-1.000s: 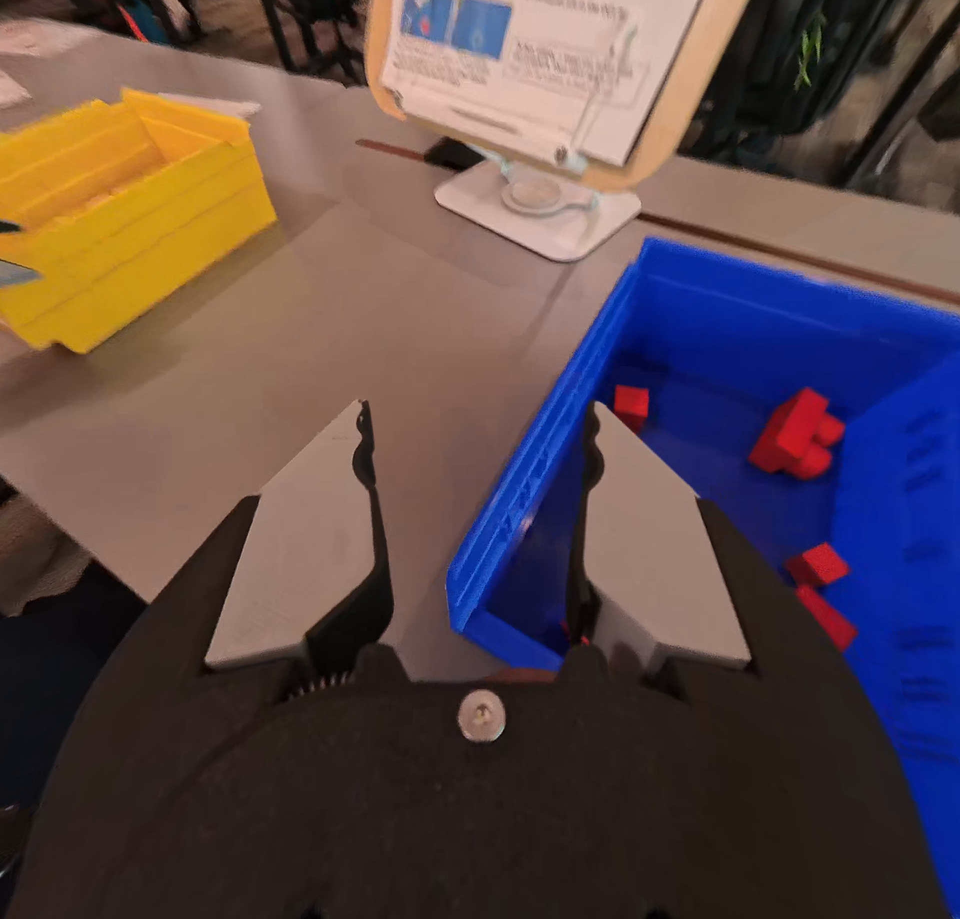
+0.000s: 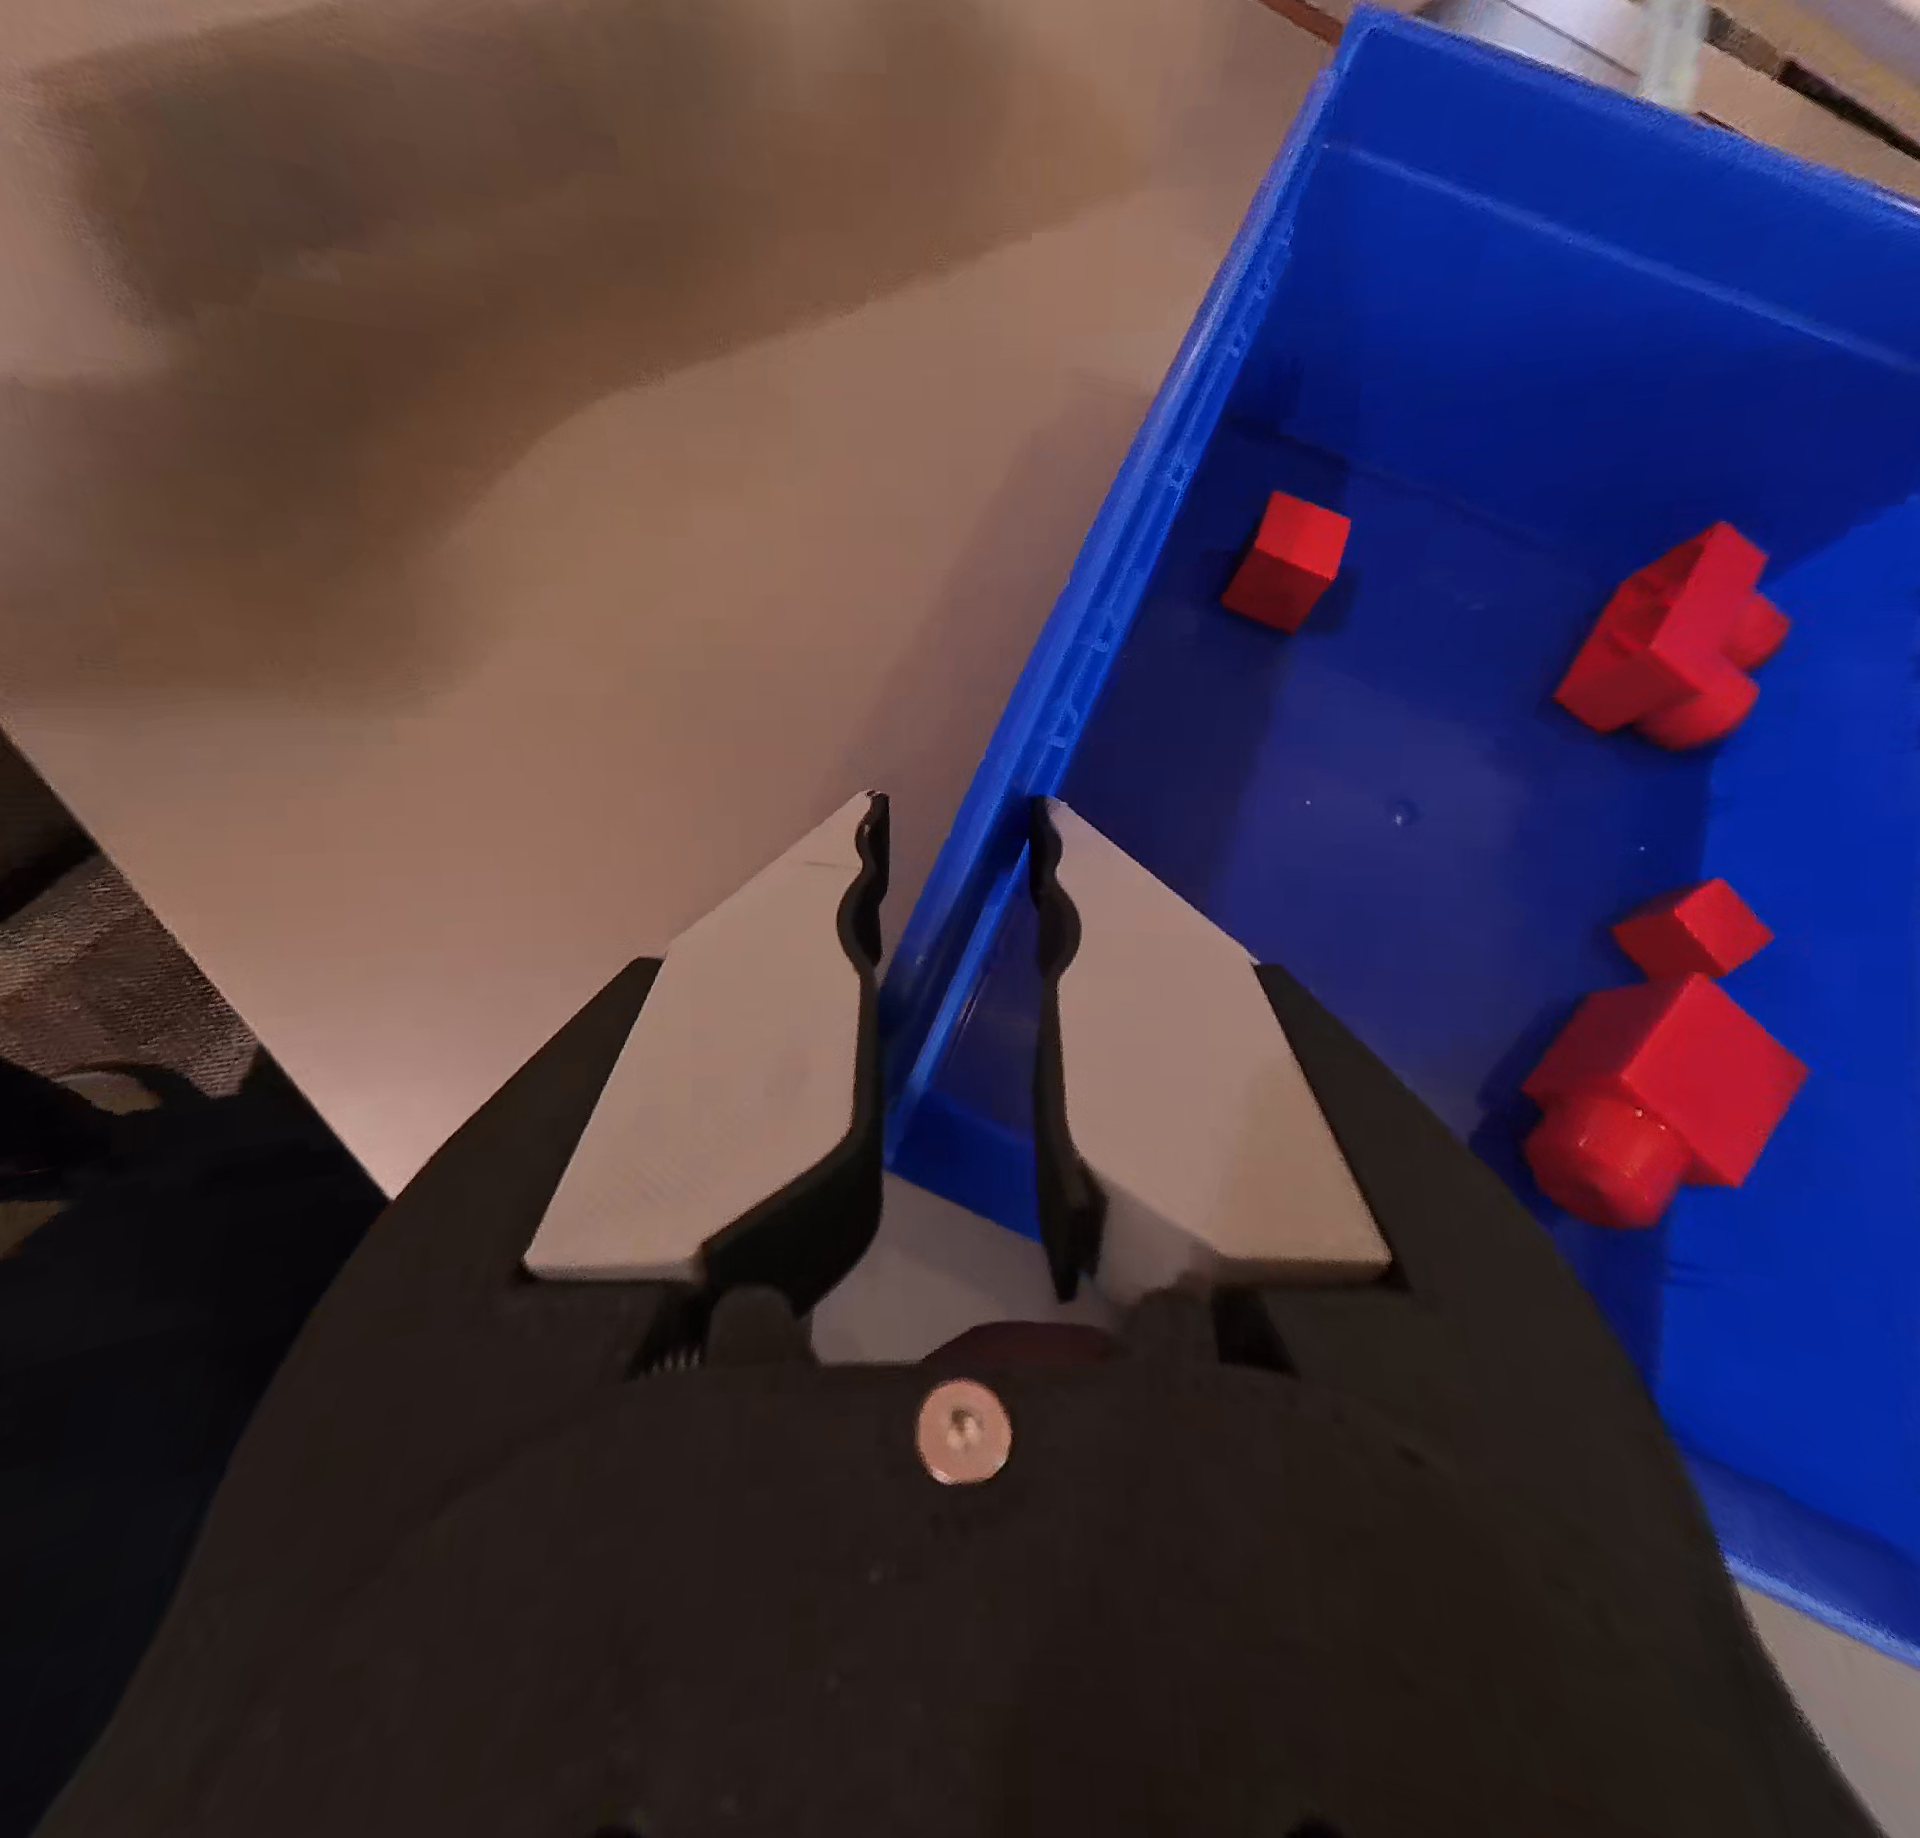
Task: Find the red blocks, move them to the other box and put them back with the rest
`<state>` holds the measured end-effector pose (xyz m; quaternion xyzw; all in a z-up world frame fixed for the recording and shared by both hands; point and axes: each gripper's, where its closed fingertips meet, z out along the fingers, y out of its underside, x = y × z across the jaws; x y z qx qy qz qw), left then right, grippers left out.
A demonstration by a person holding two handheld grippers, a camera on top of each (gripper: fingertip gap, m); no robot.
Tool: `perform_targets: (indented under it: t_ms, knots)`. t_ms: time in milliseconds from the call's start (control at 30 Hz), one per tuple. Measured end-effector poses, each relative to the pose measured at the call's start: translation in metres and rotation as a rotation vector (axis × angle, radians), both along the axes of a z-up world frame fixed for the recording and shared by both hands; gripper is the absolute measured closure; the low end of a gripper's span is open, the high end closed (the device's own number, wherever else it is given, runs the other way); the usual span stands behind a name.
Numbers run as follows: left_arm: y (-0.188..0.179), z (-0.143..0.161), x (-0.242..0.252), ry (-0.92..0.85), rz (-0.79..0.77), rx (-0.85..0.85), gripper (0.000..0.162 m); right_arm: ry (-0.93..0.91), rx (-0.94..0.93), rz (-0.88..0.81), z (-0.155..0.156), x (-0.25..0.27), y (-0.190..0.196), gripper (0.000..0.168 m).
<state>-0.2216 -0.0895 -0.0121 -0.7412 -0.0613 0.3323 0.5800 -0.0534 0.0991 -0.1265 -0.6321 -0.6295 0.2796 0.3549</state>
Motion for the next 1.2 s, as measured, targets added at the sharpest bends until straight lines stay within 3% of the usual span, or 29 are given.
perform_targets:
  t_ms: [200,300,400,467,567,633,700,767,900,967,1033,1133,1200]
  knots:
    - [0.001,0.041,0.01,0.118,-0.028,0.019,0.159,0.066,-0.056,0.221,0.012,-0.071,-0.093,0.125]
    - [0.005,0.05,0.014,0.185,-0.032,0.025,0.159,0.153,-0.048,0.297,0.043,-0.065,-0.109,0.127]
    - [0.007,0.059,0.018,0.208,-0.041,0.028,0.159,0.204,-0.062,0.267,0.068,-0.026,-0.071,0.128]
    - [0.01,0.064,0.021,0.203,-0.061,0.027,0.159,0.227,-0.095,0.215,0.077,0.004,-0.026,0.129]
    - [0.018,0.066,0.03,0.218,-0.089,0.034,0.16,0.108,-0.116,0.117,0.051,0.044,0.048,0.133]
    - [0.024,0.065,0.037,0.246,-0.109,0.055,0.159,0.021,-0.177,0.143,0.023,0.058,0.069,0.13]
    - [0.033,0.063,0.043,0.259,-0.129,0.03,0.159,0.038,-0.287,0.213,0.016,0.055,0.072,0.115]
    - [0.042,0.062,0.05,0.251,-0.147,-0.022,0.159,0.039,-0.342,0.26,0.015,0.047,0.075,0.118]
    - [0.054,0.057,0.06,0.158,-0.248,-0.114,0.159,0.013,-0.288,0.303,0.019,0.042,0.081,0.149]
    - [0.056,0.052,0.063,0.106,-0.297,-0.158,0.159,-0.007,-0.258,0.307,0.016,0.042,0.087,0.138]
    - [0.058,0.048,0.065,0.09,-0.322,-0.194,0.159,-0.016,-0.274,0.319,0.015,0.04,0.089,0.138]
    - [0.06,0.048,0.067,0.118,-0.321,-0.218,0.159,0.024,-0.326,0.423,0.027,0.045,0.073,0.16]
    - [0.058,0.054,0.067,0.141,-0.31,-0.198,0.158,0.064,-0.329,0.381,0.034,0.046,0.083,0.158]
